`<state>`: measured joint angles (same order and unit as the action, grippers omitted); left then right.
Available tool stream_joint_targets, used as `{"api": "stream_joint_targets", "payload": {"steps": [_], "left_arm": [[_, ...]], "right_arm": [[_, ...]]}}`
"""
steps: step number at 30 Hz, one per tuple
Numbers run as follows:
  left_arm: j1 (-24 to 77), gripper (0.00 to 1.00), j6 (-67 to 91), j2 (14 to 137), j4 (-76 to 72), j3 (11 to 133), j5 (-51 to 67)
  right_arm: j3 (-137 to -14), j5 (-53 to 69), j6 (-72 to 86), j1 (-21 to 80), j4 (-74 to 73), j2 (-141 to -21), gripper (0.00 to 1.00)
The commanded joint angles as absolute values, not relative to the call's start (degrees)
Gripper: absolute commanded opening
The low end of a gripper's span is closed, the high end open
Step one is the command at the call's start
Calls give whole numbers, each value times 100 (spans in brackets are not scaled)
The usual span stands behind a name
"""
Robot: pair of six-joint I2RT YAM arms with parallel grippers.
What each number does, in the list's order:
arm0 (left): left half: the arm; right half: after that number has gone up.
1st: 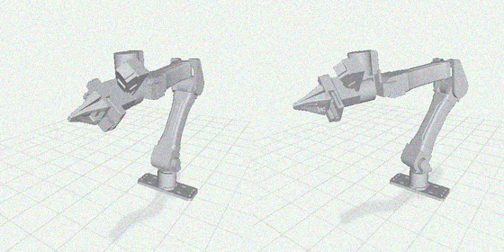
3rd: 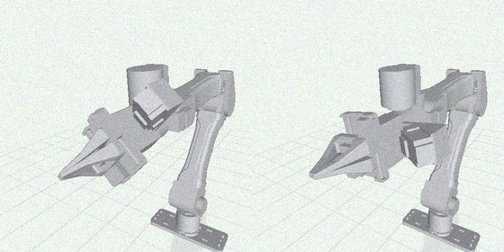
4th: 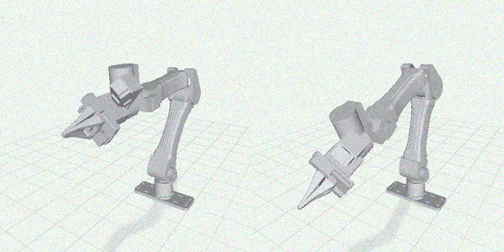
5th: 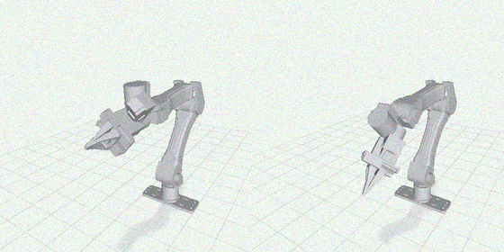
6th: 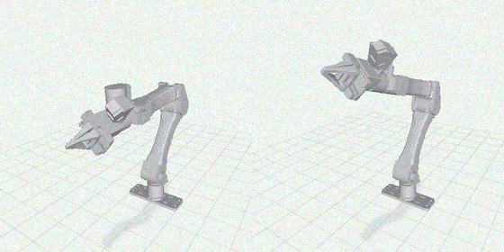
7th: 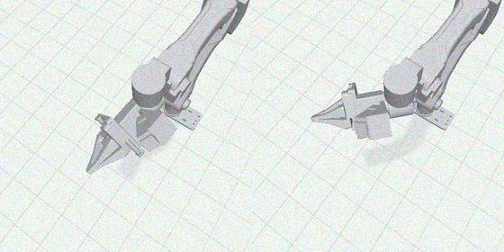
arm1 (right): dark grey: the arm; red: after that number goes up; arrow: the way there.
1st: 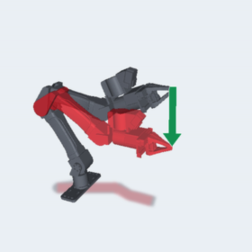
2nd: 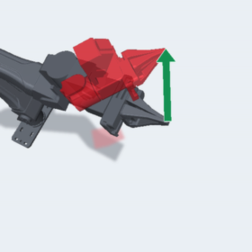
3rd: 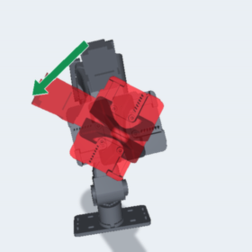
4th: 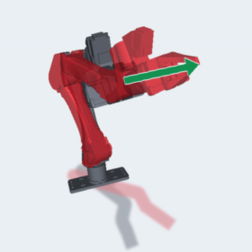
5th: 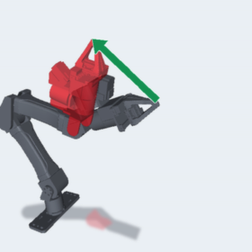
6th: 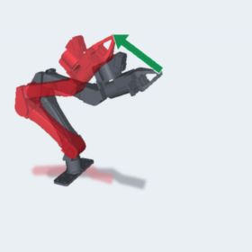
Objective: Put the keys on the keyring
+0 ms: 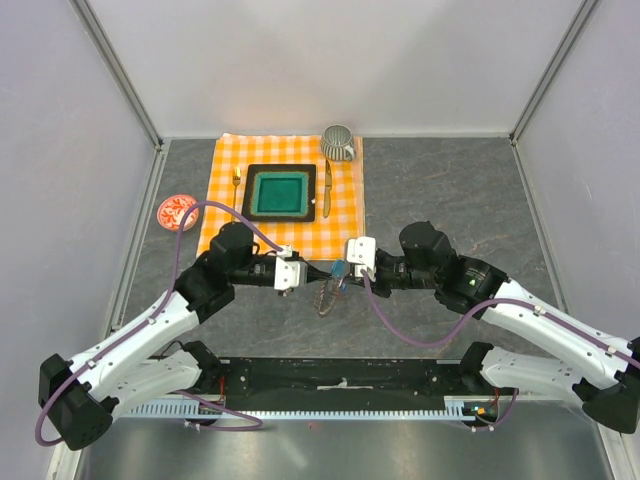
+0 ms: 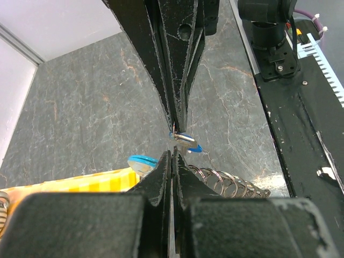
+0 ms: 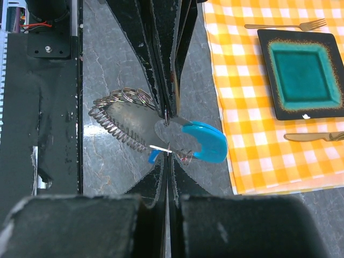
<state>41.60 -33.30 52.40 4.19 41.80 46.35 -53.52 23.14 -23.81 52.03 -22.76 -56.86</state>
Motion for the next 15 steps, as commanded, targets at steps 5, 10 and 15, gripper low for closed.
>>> {"api": "stream_joint_targets", "payload": {"steps": [5, 10, 15], "left_arm": [[4184, 2, -3331, 5177, -132, 4192, 4992], [4184, 2, -3313, 5229, -141, 4201, 5054], [4184, 2, -3270, 5308, -141, 4219, 5142]], "right_arm": [[-5317, 2443, -2399, 5282, -1978, -5722, 0], [-5309, 2443, -2408, 5300, -1951, -5722, 0], [-5274, 2373, -2408, 5309, -1907, -5687, 0]]}}
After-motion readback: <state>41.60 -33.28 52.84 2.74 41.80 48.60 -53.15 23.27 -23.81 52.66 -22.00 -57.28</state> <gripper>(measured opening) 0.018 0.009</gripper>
